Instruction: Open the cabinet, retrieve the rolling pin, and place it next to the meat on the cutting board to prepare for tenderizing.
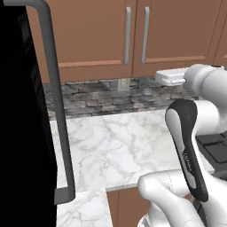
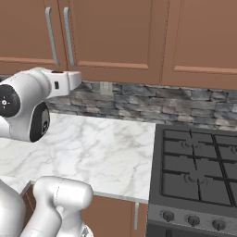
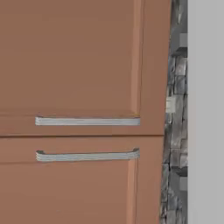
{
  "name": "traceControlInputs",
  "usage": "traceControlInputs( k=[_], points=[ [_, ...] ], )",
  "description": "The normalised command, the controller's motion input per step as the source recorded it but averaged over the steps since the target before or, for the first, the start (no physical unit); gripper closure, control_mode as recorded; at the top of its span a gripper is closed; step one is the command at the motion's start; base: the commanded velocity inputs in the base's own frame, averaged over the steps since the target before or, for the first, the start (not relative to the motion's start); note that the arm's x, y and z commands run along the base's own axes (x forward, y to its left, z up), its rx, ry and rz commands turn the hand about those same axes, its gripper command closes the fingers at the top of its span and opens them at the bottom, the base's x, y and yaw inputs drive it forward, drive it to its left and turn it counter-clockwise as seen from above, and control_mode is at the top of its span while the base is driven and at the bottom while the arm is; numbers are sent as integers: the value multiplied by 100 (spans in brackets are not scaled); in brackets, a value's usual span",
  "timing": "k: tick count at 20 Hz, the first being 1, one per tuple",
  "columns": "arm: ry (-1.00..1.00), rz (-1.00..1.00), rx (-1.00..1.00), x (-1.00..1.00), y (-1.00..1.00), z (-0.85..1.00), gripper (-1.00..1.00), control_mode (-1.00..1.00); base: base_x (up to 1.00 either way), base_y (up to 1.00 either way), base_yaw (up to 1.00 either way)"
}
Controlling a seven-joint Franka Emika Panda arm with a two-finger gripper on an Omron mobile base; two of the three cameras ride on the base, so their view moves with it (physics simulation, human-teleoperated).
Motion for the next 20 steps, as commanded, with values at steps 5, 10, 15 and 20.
traceControlInputs(
  k=[5, 10, 15, 20],
  points=[
    [-34, -1, 0, -3, 7, 66, -100, -100, 0, 0, 0],
    [-6, -8, 2, 14, 19, 16, -100, -100, 0, 0, 0],
    [3, -12, 0, 32, 13, 0, -100, -100, 0, 0, 0],
    [4, -8, 0, 51, 5, -1, -100, -100, 0, 0, 0]
  ],
)
